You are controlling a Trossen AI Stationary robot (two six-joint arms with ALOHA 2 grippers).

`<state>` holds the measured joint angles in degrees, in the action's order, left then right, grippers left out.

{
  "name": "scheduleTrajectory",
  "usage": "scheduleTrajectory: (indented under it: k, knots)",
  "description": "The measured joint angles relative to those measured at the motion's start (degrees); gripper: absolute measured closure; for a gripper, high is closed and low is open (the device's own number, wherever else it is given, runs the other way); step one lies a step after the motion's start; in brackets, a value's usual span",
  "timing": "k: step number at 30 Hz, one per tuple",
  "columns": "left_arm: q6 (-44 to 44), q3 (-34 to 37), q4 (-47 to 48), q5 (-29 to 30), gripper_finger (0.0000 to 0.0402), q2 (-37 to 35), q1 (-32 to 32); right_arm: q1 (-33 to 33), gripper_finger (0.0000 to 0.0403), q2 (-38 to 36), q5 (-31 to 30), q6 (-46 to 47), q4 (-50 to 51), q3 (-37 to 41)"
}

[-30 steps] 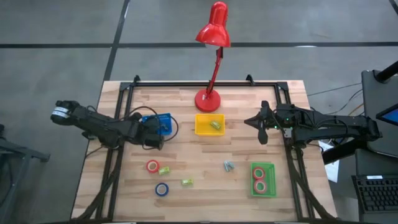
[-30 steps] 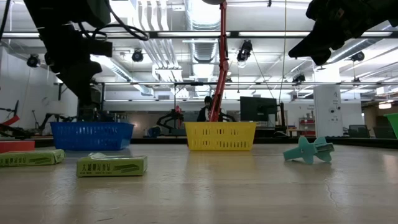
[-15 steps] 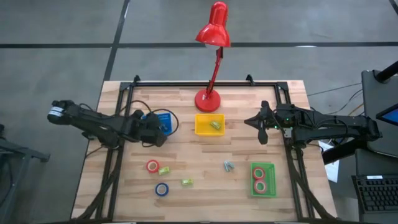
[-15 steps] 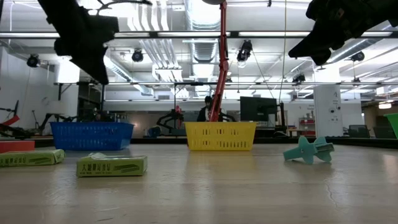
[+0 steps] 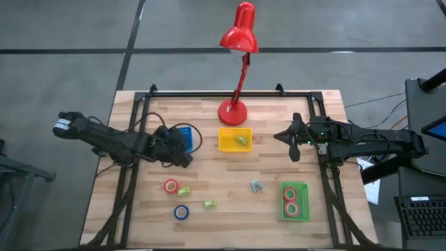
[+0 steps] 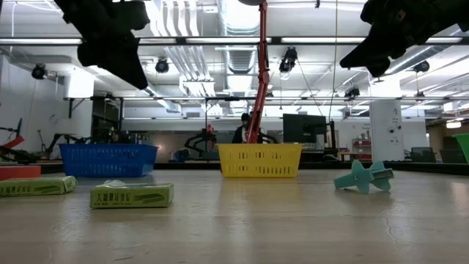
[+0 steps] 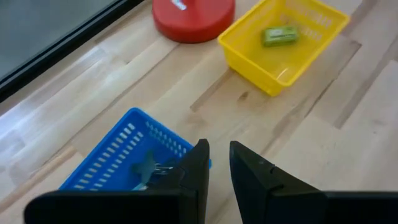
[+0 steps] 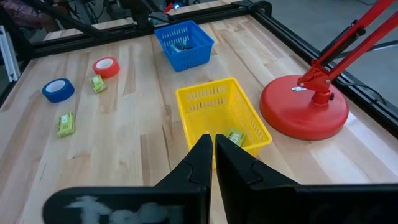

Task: Pick and place Stapler, Stapler remover, tape
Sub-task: Put the bottom green stapler box into the yellow bin

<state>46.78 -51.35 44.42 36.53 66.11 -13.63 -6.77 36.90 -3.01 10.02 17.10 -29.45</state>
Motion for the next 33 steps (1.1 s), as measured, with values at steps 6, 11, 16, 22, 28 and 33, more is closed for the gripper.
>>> scheduleTrajectory:
  k: [6,11,16,22,28,33]
  knots:
    - [-0.14,0.02,-0.48,0.0,0.0335,1.78,-0.62,-0.02,0.0385,0.0,0.0,-0.07,0.0,0.0]
    - [-0.13,0.03,-0.52,0.0,0.0335,3.54,-0.76,-0.02,0.0385,0.0,0.0,-0.07,0.0,0.0]
    - [0.23,0.07,-1.09,-0.04,0.0335,4.46,-0.79,-0.02,0.0385,0.0,0.0,-0.08,0.02,0.0]
    - [0.5,0.07,-4.65,-2.58,0.0335,4.88,-1.23,-0.02,0.0385,0.0,0.0,-0.08,0.01,0.0]
    - [0.16,0.07,-7.58,-2.64,0.0335,4.94,-2.23,0.0,0.0385,-0.01,0.0,-0.05,0.01,0.0]
    - [0.11,0.07,-9.18,-2.64,0.0335,4.94,-3.28,-0.02,0.0385,0.0,0.0,-0.04,0.0,0.0]
